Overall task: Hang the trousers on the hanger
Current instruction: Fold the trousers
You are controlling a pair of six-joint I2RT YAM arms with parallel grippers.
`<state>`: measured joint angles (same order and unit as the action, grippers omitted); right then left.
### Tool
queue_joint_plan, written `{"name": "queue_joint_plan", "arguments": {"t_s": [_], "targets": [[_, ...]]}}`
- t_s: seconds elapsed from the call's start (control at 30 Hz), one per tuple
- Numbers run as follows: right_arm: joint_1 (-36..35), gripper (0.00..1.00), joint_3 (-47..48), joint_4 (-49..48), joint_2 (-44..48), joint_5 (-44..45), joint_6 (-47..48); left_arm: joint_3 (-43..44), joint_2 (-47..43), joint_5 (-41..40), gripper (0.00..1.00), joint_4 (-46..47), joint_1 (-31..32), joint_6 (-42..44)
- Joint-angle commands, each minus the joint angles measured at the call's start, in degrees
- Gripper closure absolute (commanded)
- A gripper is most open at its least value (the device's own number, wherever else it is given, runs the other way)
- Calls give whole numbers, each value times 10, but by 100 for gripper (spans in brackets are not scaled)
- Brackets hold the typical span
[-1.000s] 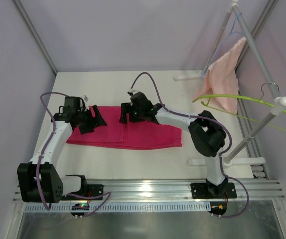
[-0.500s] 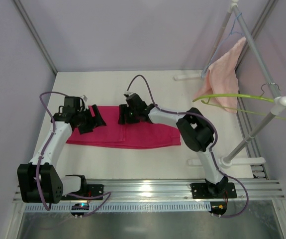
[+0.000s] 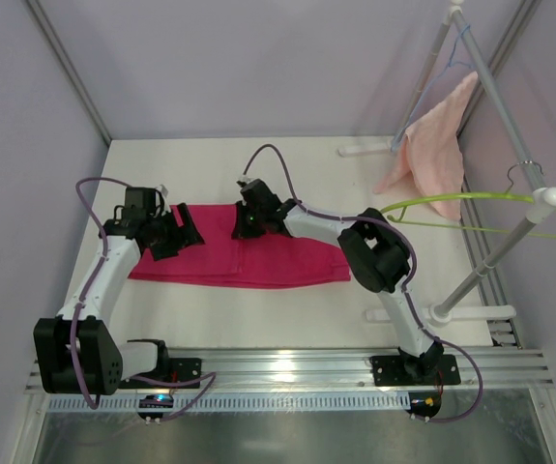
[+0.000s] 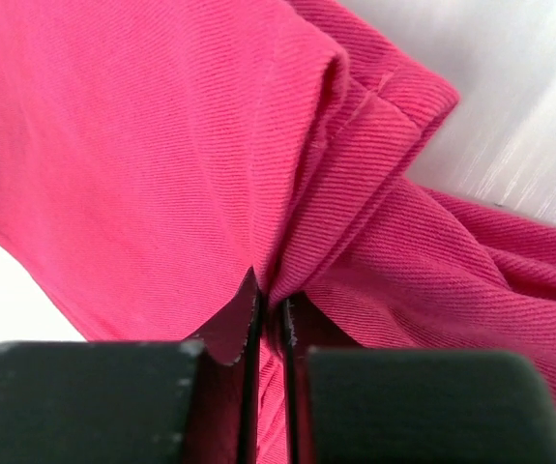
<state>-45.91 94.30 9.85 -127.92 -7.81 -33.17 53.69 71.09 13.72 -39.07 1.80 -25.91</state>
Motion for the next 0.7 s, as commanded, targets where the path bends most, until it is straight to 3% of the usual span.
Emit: {"name": "queue_joint_plan", "arguments": {"t_s": [0.0, 0.33, 0.67], "targets": [[-6, 96, 23, -15, 20, -7, -12, 5, -17, -19, 20, 8, -3, 7], [-11, 96, -2, 128, 166, 34, -18, 9, -36, -79, 19, -2, -9, 5], [-10, 96, -18, 187, 270, 55, 16, 14, -38, -132, 18, -14, -11, 5]]}}
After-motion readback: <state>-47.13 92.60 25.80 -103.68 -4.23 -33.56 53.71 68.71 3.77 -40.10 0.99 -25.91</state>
